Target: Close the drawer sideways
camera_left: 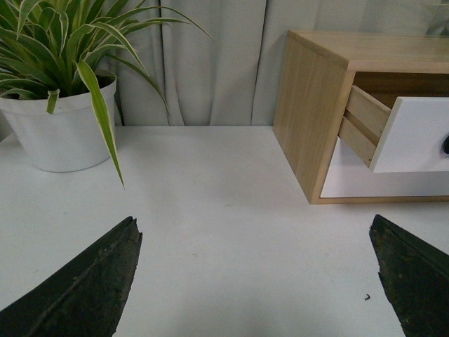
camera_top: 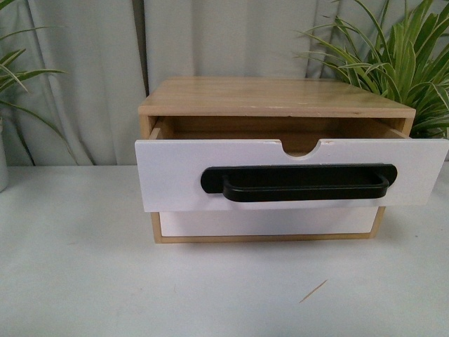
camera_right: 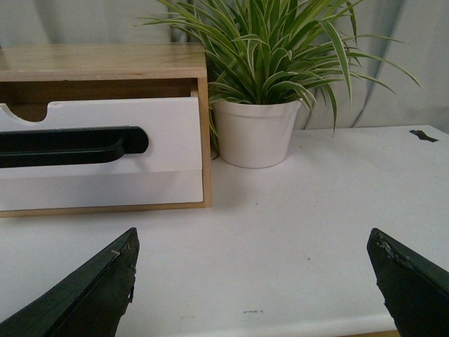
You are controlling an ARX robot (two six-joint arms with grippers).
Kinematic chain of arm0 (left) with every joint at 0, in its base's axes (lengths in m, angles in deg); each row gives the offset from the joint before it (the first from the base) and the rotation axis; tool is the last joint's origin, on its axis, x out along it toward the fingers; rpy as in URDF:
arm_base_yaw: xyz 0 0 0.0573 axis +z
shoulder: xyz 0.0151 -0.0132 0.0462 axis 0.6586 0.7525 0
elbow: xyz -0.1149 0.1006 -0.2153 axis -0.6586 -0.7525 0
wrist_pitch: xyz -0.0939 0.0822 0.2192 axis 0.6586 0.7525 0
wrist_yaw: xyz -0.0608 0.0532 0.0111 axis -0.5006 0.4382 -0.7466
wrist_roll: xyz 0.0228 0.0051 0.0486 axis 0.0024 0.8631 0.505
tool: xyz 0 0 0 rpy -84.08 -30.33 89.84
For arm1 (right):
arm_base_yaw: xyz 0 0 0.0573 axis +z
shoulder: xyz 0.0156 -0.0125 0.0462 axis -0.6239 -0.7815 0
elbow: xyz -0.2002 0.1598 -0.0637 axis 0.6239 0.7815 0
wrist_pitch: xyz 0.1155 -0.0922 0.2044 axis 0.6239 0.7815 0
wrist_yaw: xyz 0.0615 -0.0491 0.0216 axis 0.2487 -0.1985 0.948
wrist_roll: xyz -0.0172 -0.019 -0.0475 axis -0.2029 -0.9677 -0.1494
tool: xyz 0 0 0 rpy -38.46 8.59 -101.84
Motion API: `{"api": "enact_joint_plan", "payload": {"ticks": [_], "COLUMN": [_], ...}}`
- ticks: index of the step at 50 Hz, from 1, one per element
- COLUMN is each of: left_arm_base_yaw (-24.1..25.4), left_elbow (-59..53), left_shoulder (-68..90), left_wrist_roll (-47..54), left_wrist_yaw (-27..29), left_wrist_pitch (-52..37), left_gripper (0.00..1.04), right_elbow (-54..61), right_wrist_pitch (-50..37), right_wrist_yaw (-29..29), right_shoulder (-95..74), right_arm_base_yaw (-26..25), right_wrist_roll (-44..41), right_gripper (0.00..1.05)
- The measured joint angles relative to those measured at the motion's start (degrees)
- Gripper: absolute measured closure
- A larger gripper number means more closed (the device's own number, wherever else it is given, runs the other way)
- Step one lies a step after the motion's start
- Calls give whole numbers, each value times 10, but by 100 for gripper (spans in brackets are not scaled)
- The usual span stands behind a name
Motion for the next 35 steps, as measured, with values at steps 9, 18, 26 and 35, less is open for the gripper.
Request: {"api": "enact_joint_plan", "payload": {"ticks": [9,18,26,35], "left_arm_base_yaw": [0,0,0,0], "left_elbow": [0,0,0,0], "left_shoulder": [0,0,0,0], "left_wrist_roll": [0,0,0,0], "left_wrist_yaw": [0,0,0,0], "left_wrist_pitch": [0,0,0,0], "left_gripper": [6,6,6,6], "right_elbow": [0,0,0,0], "right_wrist_pitch": [0,0,0,0], "right_wrist_yaw": [0,0,0,0], "right_shoulder": [0,0,0,0], "right_arm_base_yaw": [0,0,0,0], "right_wrist_roll": [0,0,0,0], "right_gripper": [9,9,9,9]}}
